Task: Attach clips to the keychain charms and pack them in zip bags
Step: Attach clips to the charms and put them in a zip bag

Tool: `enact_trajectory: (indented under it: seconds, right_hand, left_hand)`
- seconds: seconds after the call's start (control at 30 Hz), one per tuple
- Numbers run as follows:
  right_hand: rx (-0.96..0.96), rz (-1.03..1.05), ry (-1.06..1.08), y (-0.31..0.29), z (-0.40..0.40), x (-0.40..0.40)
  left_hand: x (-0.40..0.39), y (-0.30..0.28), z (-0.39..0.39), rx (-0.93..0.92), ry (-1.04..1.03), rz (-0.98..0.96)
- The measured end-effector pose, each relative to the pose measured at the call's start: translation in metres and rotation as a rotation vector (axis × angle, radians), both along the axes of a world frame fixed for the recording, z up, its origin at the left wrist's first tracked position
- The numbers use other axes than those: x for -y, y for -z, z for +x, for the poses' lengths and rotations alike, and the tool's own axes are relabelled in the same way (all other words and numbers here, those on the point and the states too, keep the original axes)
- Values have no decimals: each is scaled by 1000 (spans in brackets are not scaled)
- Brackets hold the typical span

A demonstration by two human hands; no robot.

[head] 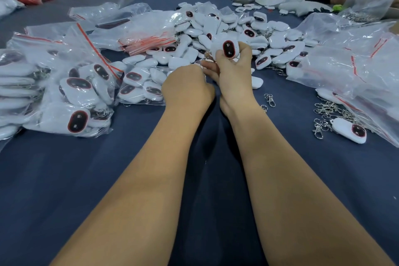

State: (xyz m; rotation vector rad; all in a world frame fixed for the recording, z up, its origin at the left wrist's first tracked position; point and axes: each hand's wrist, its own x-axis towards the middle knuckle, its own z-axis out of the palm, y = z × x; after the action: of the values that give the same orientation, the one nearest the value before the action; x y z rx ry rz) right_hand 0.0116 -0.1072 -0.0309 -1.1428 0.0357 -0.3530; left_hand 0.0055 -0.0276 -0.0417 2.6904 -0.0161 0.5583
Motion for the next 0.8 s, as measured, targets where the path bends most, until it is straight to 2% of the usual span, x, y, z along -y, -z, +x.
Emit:
enact_trajectory:
  seconds: [0.17, 0.33, 0.47, 0.63, 0.8]
  right_hand:
    - [-19, 81, -85, -1, -2, -3]
    - [-14, 237, -106, -5, -5, -1]
    - [-70, 256, -151, -6, -5, -5]
    - [-109, 85, -122, -3, -4, -6]
    - [-138, -79, -135, 0, -3, -7]
  left_hand:
    - [1, 0, 0, 10, -7, -27]
    - [-4, -2, 4, -31, -51, -177]
    - [-6, -3, 3, -9, -48, -270]
    - [-6, -8, 1, 5, -70, -497]
    - [-7, -4, 2, 42, -54, -542]
